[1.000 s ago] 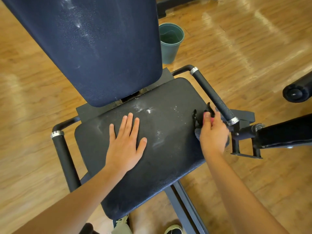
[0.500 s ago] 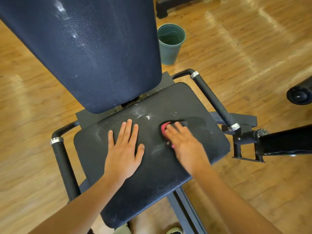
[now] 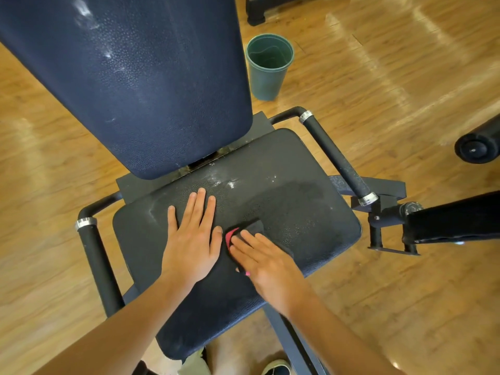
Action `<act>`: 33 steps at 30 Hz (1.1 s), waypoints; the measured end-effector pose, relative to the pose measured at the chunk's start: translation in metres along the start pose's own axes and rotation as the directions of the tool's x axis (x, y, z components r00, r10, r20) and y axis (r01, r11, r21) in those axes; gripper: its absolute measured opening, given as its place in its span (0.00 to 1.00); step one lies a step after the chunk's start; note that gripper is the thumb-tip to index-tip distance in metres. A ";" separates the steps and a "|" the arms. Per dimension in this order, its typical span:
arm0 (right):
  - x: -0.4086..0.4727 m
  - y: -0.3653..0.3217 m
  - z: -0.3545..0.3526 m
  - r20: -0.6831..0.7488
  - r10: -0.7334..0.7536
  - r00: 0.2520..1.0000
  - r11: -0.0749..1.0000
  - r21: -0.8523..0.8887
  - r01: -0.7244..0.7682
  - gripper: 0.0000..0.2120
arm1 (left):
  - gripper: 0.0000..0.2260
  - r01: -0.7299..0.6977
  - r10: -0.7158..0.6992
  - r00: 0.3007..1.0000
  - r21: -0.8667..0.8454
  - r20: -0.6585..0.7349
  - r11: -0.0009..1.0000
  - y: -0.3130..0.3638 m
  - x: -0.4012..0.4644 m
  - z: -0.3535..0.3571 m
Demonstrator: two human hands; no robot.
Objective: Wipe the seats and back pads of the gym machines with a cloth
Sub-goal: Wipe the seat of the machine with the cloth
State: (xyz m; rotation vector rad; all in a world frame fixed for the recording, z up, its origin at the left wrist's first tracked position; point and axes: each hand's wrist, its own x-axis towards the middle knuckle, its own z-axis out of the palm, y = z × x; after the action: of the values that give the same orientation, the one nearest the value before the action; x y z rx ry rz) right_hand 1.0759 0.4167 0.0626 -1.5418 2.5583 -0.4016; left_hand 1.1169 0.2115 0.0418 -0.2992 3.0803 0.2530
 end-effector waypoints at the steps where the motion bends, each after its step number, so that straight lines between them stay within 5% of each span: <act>1: 0.001 0.015 -0.005 0.027 -0.069 0.997 0.996 -0.051 0.070 0.26 | 0.28 0.007 -0.007 1.000 0.005 0.003 1.000 0.000 0.000 0.000; 3: 0.009 0.052 -0.018 0.014 -0.069 0.998 0.990 -0.123 0.070 0.25 | 0.28 0.021 -0.021 1.000 0.006 0.021 1.000 0.000 0.000 -0.001; 6: 0.014 0.096 -0.039 -0.050 0.126 0.991 0.974 -0.185 -0.133 0.30 | 0.28 0.029 -0.030 0.999 0.010 0.032 1.000 0.001 0.000 -0.001; 9: 0.017 0.078 -0.035 -0.142 0.235 0.962 0.965 -0.083 -0.248 0.24 | 0.28 0.027 -0.028 0.999 0.011 0.035 1.000 0.001 0.001 -0.001; 14: 0.016 -0.002 0.002 -0.049 0.093 0.994 0.993 0.076 -0.090 0.22 | 0.28 0.014 -0.014 1.000 0.000 0.020 1.000 0.000 0.000 0.001; 19: 0.008 0.048 -0.027 -0.002 -0.012 1.000 0.999 -0.037 0.012 0.29 | 0.28 0.022 -0.021 1.000 -0.002 0.020 1.000 0.001 0.000 -0.001; 26: -0.041 0.139 -0.071 0.015 0.263 0.965 0.948 -0.188 -0.255 0.35 | 0.29 0.024 -0.025 0.999 0.011 0.044 1.000 0.001 0.001 -0.003; 30: -0.080 0.148 -0.068 0.014 0.633 0.774 0.772 0.061 -0.632 0.30 | 0.29 0.027 -0.027 0.999 0.006 0.045 1.000 0.001 0.001 -0.003; 33: -0.088 0.124 -0.052 -0.053 0.678 0.733 0.729 0.178 -0.661 0.26 | 0.29 0.031 -0.031 0.999 0.004 0.043 1.000 0.001 0.001 -0.002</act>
State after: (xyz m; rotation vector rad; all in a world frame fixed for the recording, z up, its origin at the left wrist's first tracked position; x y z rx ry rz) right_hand 0.9991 0.5575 0.0742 -0.4613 2.8565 -0.5691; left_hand 1.1154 0.2120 0.0437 -0.3370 3.0306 0.2496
